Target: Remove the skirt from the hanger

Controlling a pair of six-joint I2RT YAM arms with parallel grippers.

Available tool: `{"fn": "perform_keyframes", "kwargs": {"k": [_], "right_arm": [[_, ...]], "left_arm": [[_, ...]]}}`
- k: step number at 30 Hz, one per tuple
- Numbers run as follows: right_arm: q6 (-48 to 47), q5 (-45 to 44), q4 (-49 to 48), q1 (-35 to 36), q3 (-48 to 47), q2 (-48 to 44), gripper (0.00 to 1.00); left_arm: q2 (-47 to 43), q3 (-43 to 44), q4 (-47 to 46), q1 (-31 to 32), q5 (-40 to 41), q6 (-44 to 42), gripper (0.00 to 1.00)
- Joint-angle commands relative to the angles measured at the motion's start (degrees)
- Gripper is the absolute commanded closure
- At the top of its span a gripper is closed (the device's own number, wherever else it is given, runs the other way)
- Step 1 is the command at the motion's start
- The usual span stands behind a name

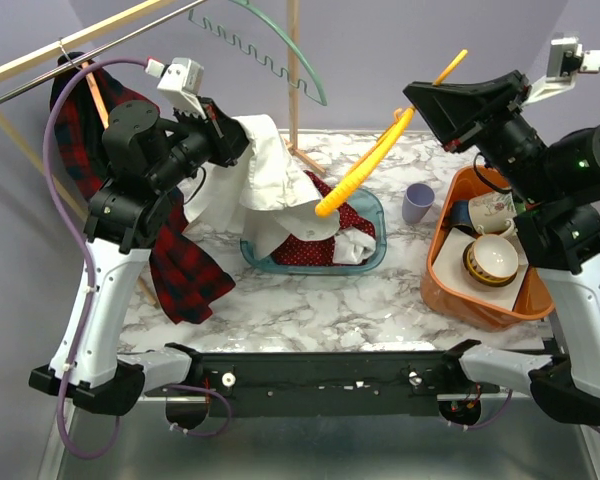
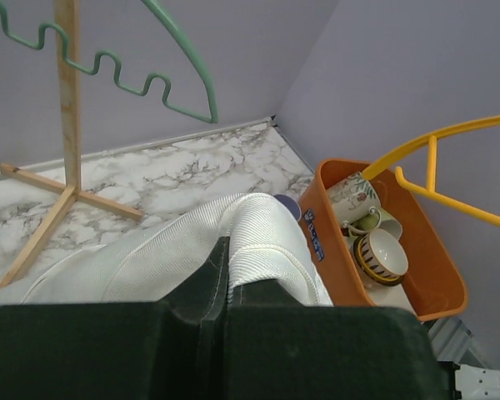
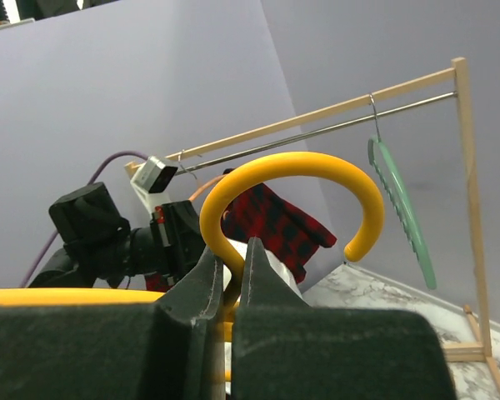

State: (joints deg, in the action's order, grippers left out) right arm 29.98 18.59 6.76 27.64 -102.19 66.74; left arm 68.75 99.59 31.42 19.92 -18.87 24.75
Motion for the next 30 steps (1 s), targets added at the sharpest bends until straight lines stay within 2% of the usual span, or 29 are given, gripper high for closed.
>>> {"fn": "perform_keyframes", "kwargs": {"k": [1, 4, 8, 12, 16, 22, 30], "right_arm": [[-2.2, -0.31, -2.28, -0.3, 3.57, -6.34, 0.99], [-3.69, -0.83, -5.53, -0.39, 8.49, -9.25, 0.99], [-5.19, -1.45, -5.27, -0.3, 10.96, -12.85, 0.99], [-6.5, -2.15, -4.4, -0.39, 12.19, -14.44, 0.99], [-8.35, -2.94, -3.08, -0.3, 11.58, -14.71, 0.99], [-8.18, -2.42, -3.69, -0.3, 14.21, -16.37, 0.99], [-9.59, -4.26, -3.6, -0.3, 17.11, -18.75, 0.99]], "left_arm": [[0.77, 2.1, -11.63, -0.32, -2.75, 2.4, 1.0], [1.82, 0.79, -15.06, -0.24, -2.57, 3.28, 1.0], [2.7, -3.69, -19.71, 0.38, -1.35, 3.81, 1.0], [2.27, -9.84, -21.4, 6.07, 3.04, 0.83, 1.0], [2.35, -16.86, -20.96, 11.96, 11.12, -3.21, 1.0], [4.2, -28.55, -28.86, 13.56, 20.17, -1.55, 1.0], [11.93, -32.35, -32.37, 14.62, 27.31, -0.59, 1.0]]}}
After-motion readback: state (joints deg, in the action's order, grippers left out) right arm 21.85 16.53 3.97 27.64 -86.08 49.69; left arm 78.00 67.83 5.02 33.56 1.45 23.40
